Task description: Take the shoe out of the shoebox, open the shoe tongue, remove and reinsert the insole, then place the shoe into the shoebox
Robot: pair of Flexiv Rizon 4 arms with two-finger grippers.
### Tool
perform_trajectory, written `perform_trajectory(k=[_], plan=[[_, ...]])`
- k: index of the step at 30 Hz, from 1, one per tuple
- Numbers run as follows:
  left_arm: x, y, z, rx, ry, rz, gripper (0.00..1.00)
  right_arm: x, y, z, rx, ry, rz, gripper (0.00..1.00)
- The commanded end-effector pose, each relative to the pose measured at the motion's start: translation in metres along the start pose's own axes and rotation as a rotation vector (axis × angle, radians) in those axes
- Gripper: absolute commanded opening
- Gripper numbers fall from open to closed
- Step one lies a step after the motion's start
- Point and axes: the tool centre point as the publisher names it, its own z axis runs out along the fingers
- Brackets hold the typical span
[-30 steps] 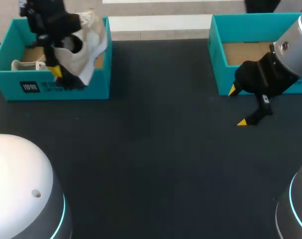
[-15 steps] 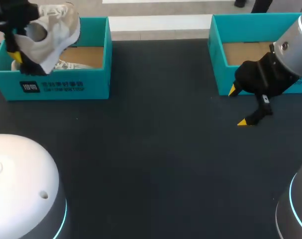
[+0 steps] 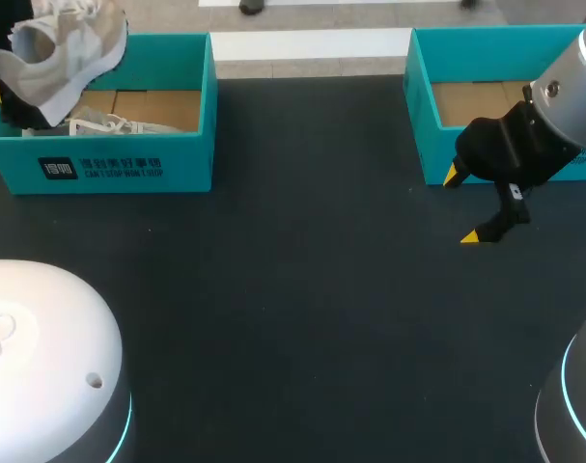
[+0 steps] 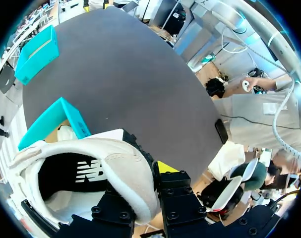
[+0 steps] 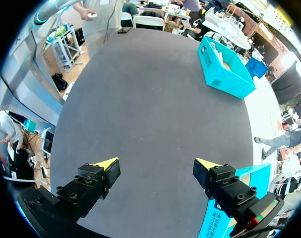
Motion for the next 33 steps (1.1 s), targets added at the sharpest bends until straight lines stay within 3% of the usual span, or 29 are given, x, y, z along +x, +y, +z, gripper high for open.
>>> perform_trajectory(k=[1, 9, 11, 22, 33], plan=[[0.001, 0.000, -0.002, -0.003, 0.001, 0.001, 0.00, 0.000, 0.000, 0.002, 0.003, 0.000, 0.001, 1.00], [0.001, 0.000, -0.002, -0.003, 0.001, 0.001, 0.00, 0.000, 0.000, 0.002, 0.003, 0.000, 0.001, 1.00], [-0.004, 0.010, -0.001, 0.014, 0.002, -0.001, 0.00, 0.000, 0.000, 0.002, 0.003, 0.000, 0.001, 1.00], [-0.038, 0.087, -0.008, 0.021, -0.028, -0.045, 0.00, 0.000, 0.000, 0.002, 0.003, 0.000, 0.001, 1.00], [-0.088, 0.158, -0.017, 0.014, -0.087, -0.097, 0.00, 0.000, 0.000, 0.002, 0.003, 0.000, 0.001, 1.00]])
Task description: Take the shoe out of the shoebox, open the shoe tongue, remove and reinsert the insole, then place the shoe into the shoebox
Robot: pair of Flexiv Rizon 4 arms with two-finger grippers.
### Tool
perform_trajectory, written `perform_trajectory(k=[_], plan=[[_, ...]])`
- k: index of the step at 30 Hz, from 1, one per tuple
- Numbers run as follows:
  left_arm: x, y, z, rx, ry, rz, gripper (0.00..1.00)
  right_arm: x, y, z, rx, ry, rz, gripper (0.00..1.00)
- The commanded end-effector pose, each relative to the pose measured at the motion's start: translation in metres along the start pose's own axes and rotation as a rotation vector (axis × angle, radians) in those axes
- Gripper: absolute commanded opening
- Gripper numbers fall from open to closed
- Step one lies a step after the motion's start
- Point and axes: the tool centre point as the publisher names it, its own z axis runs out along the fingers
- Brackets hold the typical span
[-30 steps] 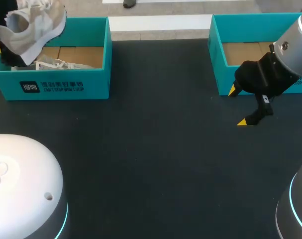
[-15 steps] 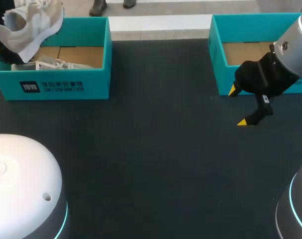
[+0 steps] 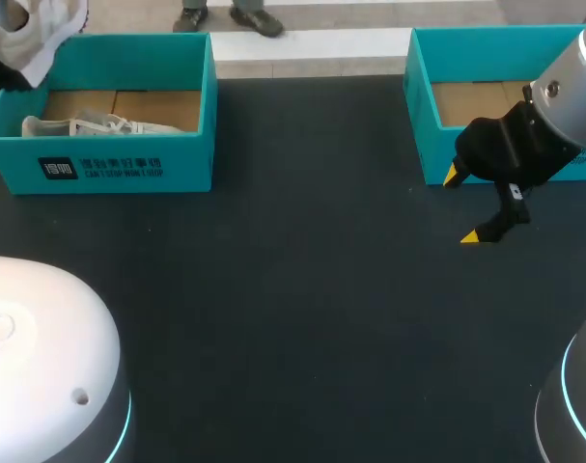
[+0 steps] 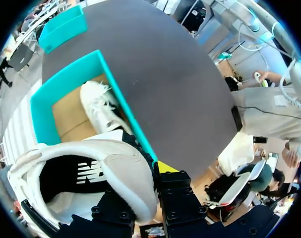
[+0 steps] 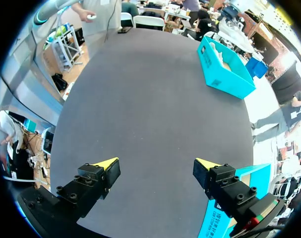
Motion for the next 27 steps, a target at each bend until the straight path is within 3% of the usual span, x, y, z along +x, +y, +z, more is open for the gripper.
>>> perform_trajectory(k=[1, 13, 27], plan=[[-0.028, 0.030, -0.002, 0.069, 0.013, 0.005, 0.00, 0.000, 0.000, 0.002, 0.003, 0.000, 0.001, 1.00], [-0.086, 0.069, 0.003, 0.048, -0.011, -0.056, 0.00, 0.000, 0.000, 0.002, 0.003, 0.000, 0.001, 1.00], [-0.088, 0.069, 0.003, 0.049, -0.013, -0.068, 0.00, 0.000, 0.000, 0.002, 0.003, 0.000, 0.001, 1.00]])
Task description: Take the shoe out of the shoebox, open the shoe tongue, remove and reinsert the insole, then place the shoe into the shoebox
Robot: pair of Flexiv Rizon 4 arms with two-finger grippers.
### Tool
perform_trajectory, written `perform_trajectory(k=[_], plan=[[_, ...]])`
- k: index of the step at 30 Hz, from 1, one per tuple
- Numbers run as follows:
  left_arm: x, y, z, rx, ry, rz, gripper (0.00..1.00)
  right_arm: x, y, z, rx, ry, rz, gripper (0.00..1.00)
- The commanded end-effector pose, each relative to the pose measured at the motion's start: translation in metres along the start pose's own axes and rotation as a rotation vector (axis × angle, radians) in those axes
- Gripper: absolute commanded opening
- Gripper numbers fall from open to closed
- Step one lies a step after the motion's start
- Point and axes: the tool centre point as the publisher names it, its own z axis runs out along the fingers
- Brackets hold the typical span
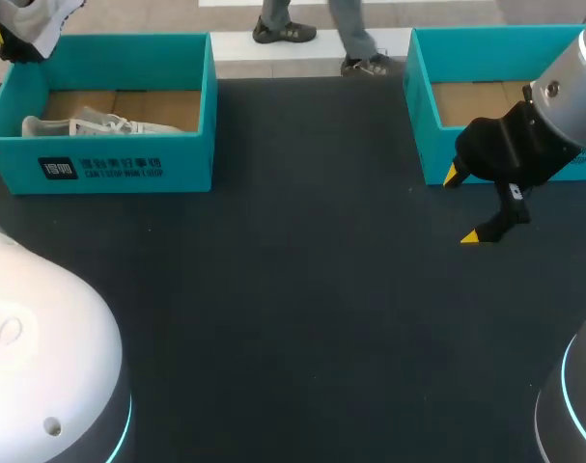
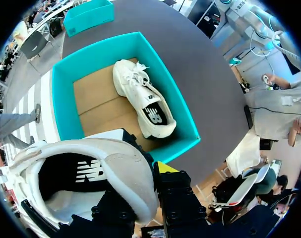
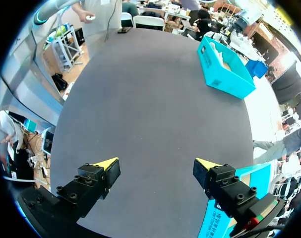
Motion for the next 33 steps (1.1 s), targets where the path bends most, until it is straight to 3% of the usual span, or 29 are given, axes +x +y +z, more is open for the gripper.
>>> perform_trajectory(k=[1, 6, 7, 10, 16, 24, 33], plan=[[-0.002, 0.002, -0.004, 0.004, 0.013, 0.002, 0.00, 0.000, 0.000, 0.002, 0.003, 0.000, 0.001, 1.00], [-0.001, 0.006, -0.001, -0.111, 0.150, 0.426, 0.00, 0.000, 0.000, 0.002, 0.003, 0.000, 0.001, 1.00], [-0.001, 0.008, -0.001, -0.156, 0.099, 0.438, 0.00, 0.000, 0.000, 0.002, 0.003, 0.000, 0.001, 1.00], [0.002, 0.018, -0.005, -0.204, 0.110, 0.623, 0.00, 0.000, 0.000, 0.002, 0.003, 0.000, 0.001, 1.00], [0.004, 0.036, -0.019, -0.317, 0.197, 1.124, 0.00, 0.000, 0.000, 0.002, 0.003, 0.000, 0.001, 1.00], [0.002, 0.041, -0.025, -0.483, 0.245, 1.403, 0.00, 0.000, 0.000, 0.002, 0.003, 0.000, 0.001, 1.00], [-0.006, 0.041, -0.028, -0.501, 0.252, 1.349, 0.00, 0.000, 0.000, 0.002, 0.003, 0.000, 0.001, 1.00]])
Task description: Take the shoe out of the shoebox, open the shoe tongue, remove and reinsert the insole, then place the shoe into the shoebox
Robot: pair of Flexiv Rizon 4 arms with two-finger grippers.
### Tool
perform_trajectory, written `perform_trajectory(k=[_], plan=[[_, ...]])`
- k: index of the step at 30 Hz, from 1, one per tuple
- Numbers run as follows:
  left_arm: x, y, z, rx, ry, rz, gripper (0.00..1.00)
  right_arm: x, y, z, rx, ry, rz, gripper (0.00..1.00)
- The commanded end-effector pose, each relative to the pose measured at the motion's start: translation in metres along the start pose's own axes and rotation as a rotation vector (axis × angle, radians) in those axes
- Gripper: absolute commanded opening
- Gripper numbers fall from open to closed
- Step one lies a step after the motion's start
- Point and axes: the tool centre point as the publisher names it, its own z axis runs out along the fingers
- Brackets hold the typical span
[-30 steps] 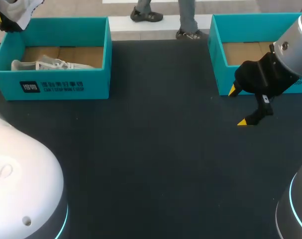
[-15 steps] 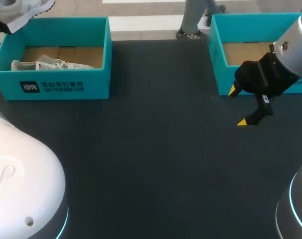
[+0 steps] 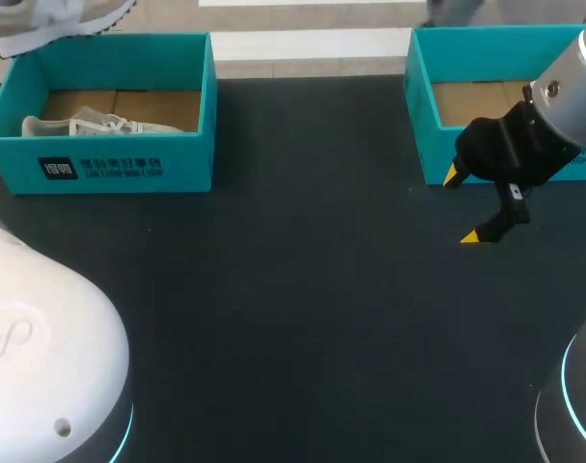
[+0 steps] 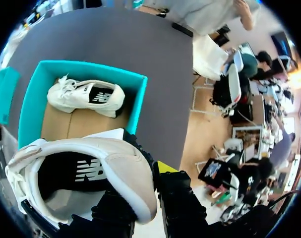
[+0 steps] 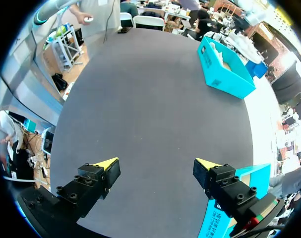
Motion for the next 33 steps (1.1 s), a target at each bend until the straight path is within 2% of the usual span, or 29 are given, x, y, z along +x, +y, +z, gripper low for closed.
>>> perform_trajectory(k=[1, 7, 11, 15, 19, 25, 27, 33], plan=[[-0.001, -0.012, 0.001, -0.221, 0.108, 0.427, 0.00, 0.000, 0.000, 0.002, 0.003, 0.000, 0.001, 1.00], [-0.001, -0.012, 0.001, -0.221, 0.108, 0.427, 0.00, 0.000, 0.000, 0.002, 0.003, 0.000, 0.001, 1.00], [-0.010, -0.022, 0.003, -0.245, 0.064, 0.421, 0.00, 0.000, 0.000, 0.002, 0.003, 0.000, 0.001, 1.00], [-0.015, -0.020, 0.005, -0.210, 0.015, 0.338, 0.00, 0.000, 0.000, 0.002, 0.003, 0.000, 0.001, 1.00], [-0.018, -0.018, 0.004, -0.213, -0.001, 0.311, 0.00, 0.000, 0.000, 0.002, 0.003, 0.000, 0.001, 1.00], [-0.025, -0.015, 0.008, -0.200, 0.020, 0.352, 0.00, 0.000, 0.000, 0.002, 0.003, 0.000, 0.001, 1.00], [-0.028, -0.017, 0.006, -0.223, 0.073, 0.369, 0.00, 0.000, 0.000, 0.002, 0.003, 0.000, 0.001, 1.00], [-0.028, -0.017, 0.006, -0.223, 0.073, 0.369, 0.00, 0.000, 0.000, 0.002, 0.003, 0.000, 0.001, 1.00]])
